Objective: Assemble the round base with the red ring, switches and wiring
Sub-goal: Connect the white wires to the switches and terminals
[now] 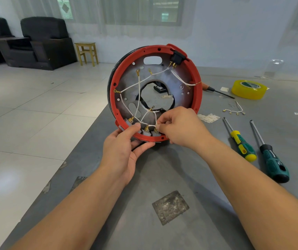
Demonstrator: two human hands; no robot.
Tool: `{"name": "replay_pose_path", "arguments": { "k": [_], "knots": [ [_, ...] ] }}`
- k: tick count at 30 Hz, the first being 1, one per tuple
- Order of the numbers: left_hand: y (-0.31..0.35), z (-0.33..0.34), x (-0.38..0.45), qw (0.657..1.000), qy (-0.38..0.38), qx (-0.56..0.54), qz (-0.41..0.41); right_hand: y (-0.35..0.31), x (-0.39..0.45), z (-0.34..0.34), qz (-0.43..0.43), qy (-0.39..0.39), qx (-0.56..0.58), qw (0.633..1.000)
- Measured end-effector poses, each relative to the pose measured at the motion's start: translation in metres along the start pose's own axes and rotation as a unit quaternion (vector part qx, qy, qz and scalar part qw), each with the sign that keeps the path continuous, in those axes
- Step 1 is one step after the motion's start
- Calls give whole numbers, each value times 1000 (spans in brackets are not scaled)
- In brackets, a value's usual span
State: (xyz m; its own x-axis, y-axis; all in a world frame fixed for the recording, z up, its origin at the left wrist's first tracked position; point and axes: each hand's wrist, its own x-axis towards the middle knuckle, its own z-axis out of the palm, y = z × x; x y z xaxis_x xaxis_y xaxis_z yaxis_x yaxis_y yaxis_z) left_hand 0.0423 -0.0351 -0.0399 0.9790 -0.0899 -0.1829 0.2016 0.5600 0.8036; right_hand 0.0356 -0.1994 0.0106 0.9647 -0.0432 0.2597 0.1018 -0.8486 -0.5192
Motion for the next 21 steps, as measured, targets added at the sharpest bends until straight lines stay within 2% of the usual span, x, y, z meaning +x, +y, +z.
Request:
{"name": "replay_pose_path", "arguments": {
  "k": [7,10,14,16,18,21],
  "knots": [
    [-1,1,0,1000,-14,13,2,6,0,2,2,-5,38,999],
    [1,0,0,1000,-18,5,2,10,-2,6,-7,31,42,999],
    [1,-2,0,1000,-24,-5,8,21,-13,6,-120,106,-13,987],
    [2,-2,-1,999,-31,-6,15,27,-23,5,-155,89,-31,983],
    [3,-2,0,999,-26,-10,15,32,-31,6,-176,64,-117,975],
    [5,-2,0,1000,-19,0,0,34,-39,8,-206,95,-199,953]
  ]
}}
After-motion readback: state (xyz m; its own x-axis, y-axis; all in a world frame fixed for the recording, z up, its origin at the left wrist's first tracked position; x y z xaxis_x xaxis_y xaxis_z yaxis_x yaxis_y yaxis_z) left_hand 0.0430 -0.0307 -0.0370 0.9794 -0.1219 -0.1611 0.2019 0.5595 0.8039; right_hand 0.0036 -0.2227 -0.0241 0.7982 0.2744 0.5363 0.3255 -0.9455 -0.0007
